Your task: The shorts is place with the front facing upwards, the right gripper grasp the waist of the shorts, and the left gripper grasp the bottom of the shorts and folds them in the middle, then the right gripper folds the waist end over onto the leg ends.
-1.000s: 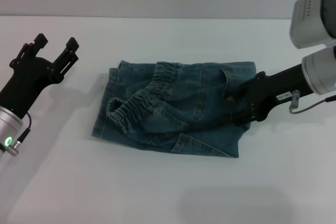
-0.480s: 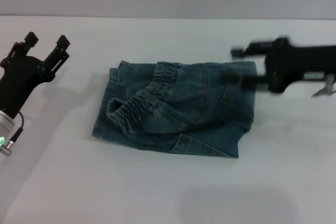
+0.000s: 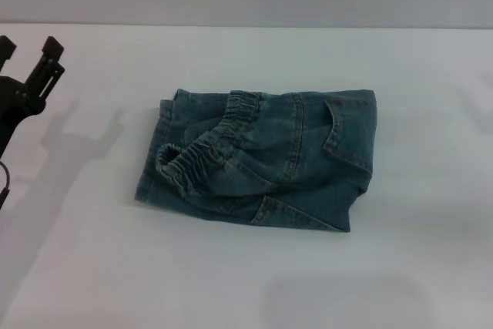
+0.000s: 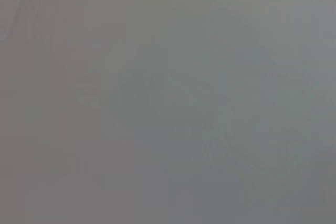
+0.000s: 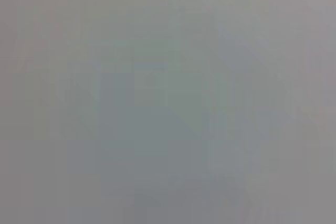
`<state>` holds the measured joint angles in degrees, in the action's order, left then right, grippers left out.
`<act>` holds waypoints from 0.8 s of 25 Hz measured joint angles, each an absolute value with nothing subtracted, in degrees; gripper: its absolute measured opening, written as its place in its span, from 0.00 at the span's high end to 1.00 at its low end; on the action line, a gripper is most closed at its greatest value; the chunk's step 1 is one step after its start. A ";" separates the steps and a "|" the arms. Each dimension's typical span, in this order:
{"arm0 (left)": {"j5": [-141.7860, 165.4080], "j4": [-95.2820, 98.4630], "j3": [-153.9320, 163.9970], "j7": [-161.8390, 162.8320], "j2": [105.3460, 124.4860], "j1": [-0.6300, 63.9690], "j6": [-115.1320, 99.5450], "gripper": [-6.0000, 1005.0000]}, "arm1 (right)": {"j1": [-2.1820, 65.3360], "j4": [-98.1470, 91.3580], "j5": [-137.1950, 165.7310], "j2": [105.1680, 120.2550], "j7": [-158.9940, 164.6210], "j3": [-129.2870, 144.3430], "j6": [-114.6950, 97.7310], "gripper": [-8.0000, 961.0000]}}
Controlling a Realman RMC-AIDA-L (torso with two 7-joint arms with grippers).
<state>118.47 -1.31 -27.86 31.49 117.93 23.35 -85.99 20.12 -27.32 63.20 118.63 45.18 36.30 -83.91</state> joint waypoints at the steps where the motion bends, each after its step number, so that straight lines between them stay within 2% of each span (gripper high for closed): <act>1: 118.47 -1.32 -27.94 31.38 117.94 23.23 -86.18 0.17 | 20.22 -24.60 61.07 118.69 41.86 34.60 -83.64 0.39; 9: 118.48 -2.43 -28.56 28.34 118.19 21.65 -87.91 0.17 | 21.63 -12.65 48.01 118.78 27.68 31.45 -83.16 0.39; 20: 118.48 -3.76 -28.68 27.20 118.25 20.92 -87.98 0.17 | 24.13 -9.66 46.25 118.83 24.15 31.38 -78.95 0.40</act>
<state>118.48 -3.76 -28.68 27.20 118.25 20.92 -87.98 24.13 -9.66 46.25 118.83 24.15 31.38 -78.95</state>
